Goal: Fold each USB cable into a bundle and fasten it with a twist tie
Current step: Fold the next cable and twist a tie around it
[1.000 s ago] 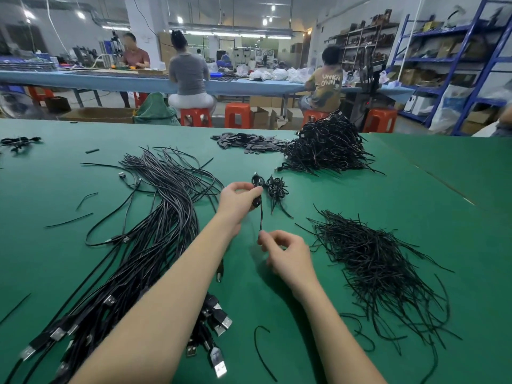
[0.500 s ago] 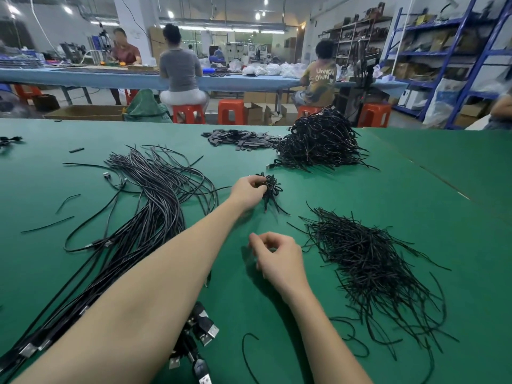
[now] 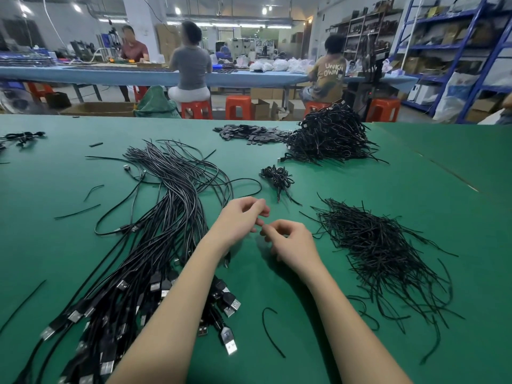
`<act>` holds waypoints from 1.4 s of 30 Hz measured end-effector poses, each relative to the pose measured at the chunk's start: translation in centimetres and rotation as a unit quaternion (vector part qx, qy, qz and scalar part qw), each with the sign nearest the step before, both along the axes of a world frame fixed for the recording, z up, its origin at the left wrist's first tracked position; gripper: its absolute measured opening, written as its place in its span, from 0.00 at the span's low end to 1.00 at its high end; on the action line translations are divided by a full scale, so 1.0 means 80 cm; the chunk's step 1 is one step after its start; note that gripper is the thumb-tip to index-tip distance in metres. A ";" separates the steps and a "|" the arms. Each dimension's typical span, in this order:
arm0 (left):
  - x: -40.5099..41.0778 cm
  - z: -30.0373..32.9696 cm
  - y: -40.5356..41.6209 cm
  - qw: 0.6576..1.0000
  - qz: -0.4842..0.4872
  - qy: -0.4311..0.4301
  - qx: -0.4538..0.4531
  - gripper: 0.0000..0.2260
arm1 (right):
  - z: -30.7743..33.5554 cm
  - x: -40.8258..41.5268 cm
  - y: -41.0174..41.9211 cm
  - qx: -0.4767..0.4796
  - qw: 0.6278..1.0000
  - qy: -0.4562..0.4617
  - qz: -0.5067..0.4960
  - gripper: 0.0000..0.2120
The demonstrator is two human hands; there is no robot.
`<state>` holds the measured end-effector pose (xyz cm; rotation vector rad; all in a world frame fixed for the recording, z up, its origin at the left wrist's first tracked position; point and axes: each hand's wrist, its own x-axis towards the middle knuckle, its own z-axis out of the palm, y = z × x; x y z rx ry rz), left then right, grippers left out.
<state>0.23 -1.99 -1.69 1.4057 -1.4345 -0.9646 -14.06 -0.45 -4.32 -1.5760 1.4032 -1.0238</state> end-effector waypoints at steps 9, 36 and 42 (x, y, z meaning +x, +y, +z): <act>0.028 0.005 0.003 1.000 -0.003 0.028 0.011 0.18 | 0.025 0.024 0.030 -0.076 0.959 0.262 0.074 0.18; -0.041 0.042 0.038 0.946 -0.199 0.255 0.032 0.15 | 0.045 -0.054 -0.002 0.148 0.932 -0.314 0.104 0.17; -0.048 0.050 0.036 0.875 -0.169 0.444 0.089 0.16 | 0.046 -0.033 0.014 0.004 0.981 -0.010 0.194 0.16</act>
